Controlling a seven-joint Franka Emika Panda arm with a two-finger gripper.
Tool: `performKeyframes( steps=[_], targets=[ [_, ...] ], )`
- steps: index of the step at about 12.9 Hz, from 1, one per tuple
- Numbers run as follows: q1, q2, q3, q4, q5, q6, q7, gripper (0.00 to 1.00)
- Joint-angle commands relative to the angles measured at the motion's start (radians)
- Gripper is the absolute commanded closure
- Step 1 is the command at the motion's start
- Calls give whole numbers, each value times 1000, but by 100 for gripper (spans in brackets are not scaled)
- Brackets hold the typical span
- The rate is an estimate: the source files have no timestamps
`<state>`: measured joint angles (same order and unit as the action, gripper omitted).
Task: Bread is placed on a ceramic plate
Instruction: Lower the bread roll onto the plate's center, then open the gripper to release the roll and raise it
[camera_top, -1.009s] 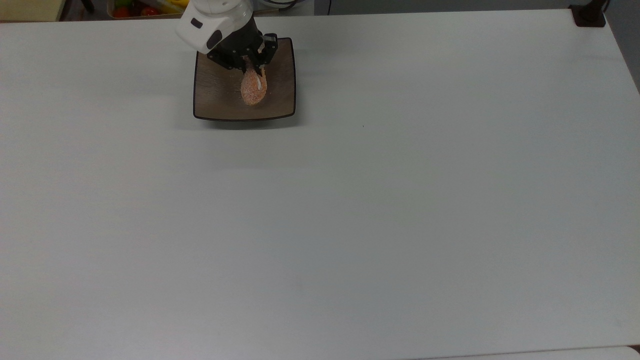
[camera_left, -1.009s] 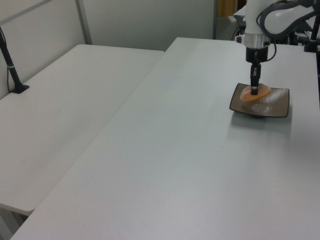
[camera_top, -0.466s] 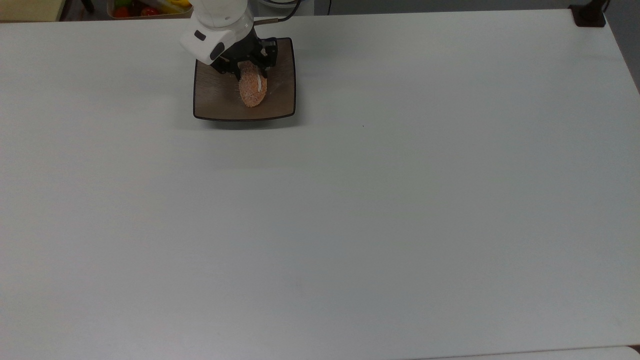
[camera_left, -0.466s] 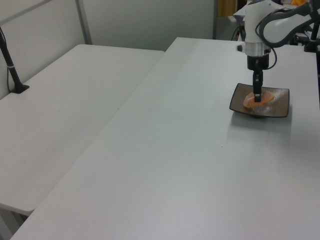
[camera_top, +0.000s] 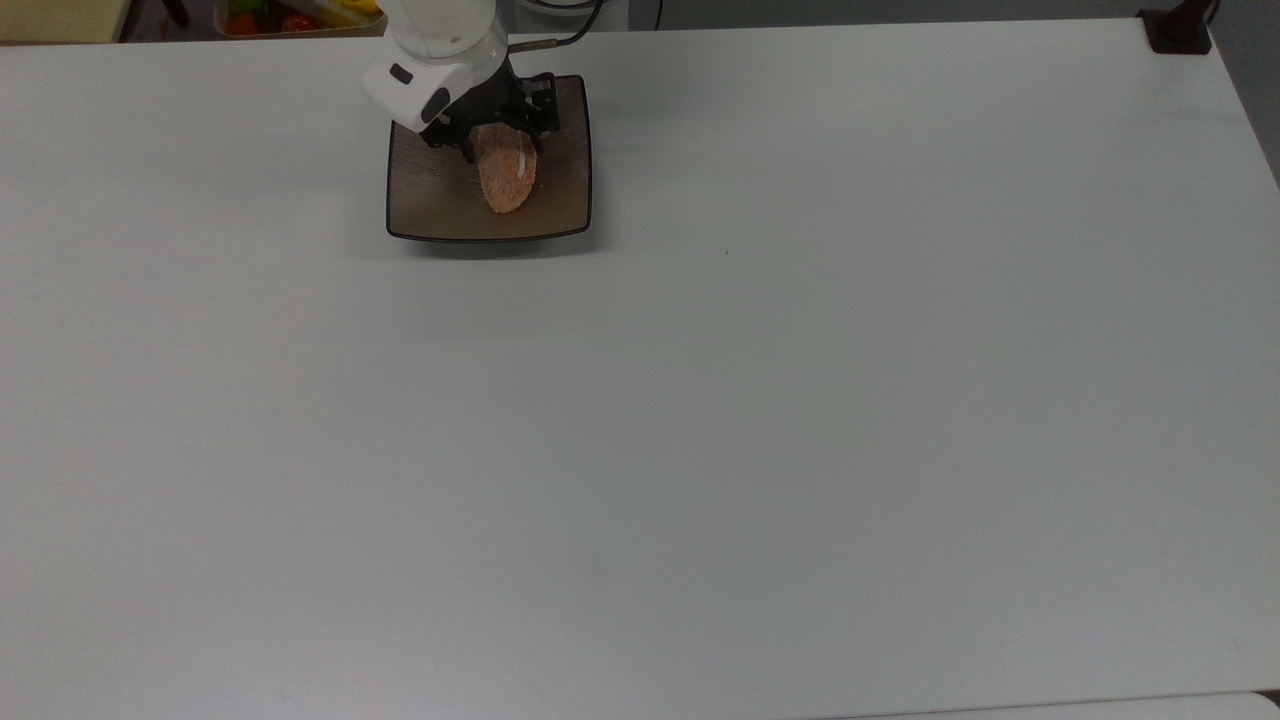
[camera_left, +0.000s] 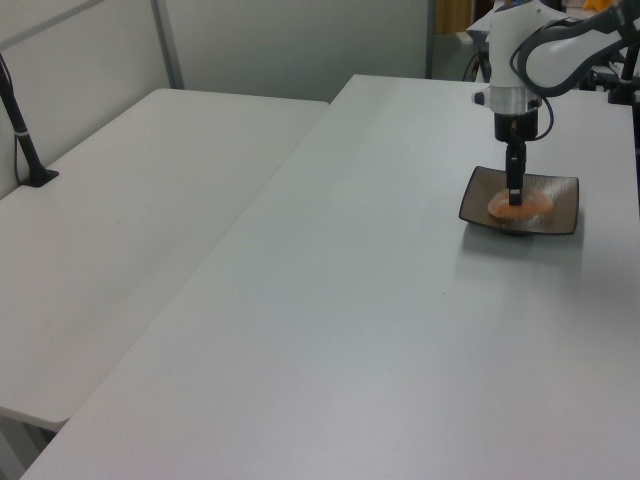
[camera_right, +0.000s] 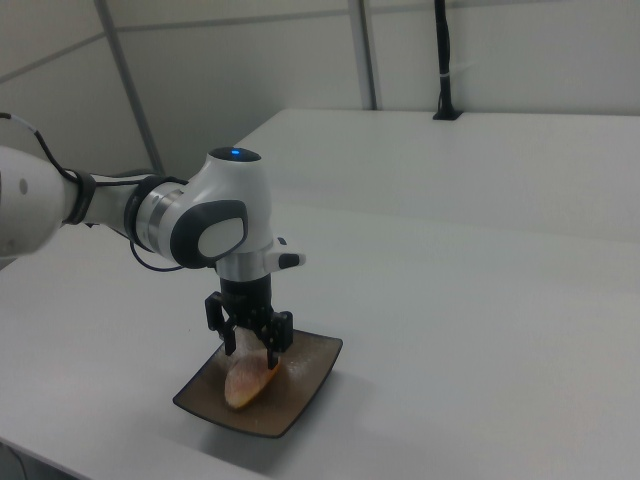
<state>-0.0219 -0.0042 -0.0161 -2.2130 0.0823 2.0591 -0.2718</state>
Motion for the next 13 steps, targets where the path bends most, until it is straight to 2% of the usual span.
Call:
performKeyframes(
  steps=[1, 2, 3, 6, 8, 12, 13],
  targets=[
    [17, -28, -10, -1, -15, 7, -12, 5],
    [23, -37, -10, 18, -16, -17, -9, 0],
    [25, -43, -10, 71, -16, -80, -6, 0],
    [45, -48, -8, 292, -15, -281, 38, 0],
    [46, -46, -7, 448, -13, -411, 121, 0],
    [56, -43, 1, 642, -18, -580, 166, 0],
    [71, -46, 1, 657, -21, -602, 204, 0]
  ],
)
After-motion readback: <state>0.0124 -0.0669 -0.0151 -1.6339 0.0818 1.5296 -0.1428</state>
